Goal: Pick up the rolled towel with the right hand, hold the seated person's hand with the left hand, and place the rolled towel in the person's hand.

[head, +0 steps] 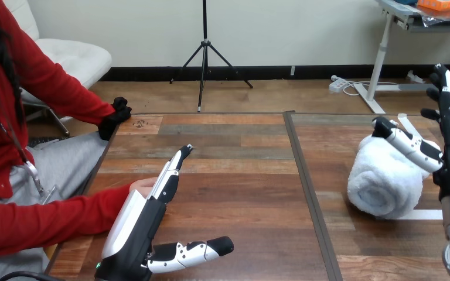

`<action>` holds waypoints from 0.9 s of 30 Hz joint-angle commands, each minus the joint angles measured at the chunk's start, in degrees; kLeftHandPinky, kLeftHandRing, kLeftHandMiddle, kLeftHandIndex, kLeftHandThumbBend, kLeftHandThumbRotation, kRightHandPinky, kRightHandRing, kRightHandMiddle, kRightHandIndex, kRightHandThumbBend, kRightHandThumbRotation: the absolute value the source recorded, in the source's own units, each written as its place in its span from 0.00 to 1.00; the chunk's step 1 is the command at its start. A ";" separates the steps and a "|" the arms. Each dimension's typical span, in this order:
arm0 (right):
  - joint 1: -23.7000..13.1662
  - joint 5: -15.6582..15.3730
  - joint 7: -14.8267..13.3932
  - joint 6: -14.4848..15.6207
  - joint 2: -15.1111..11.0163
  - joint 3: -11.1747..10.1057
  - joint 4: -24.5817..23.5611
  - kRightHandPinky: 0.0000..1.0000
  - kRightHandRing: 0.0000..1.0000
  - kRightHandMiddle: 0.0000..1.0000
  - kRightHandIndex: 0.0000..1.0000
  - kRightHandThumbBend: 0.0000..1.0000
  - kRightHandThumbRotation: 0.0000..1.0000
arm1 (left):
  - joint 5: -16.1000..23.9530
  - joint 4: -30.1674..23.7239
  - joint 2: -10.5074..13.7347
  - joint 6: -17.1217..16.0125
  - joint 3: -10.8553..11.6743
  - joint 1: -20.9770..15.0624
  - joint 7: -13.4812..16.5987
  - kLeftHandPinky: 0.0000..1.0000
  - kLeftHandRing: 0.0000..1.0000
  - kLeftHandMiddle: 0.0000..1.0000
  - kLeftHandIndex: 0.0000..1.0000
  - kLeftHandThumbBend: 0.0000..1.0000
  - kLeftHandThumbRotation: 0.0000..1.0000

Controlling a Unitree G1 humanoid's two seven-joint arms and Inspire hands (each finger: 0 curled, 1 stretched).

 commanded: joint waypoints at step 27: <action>-7.22 -0.45 7.88 1.31 -9.08 0.21 5.02 0.87 0.94 0.95 0.97 1.00 0.55 | -0.07 -1.34 -0.55 -0.70 0.80 -2.50 0.52 0.97 1.00 1.00 1.00 1.00 0.60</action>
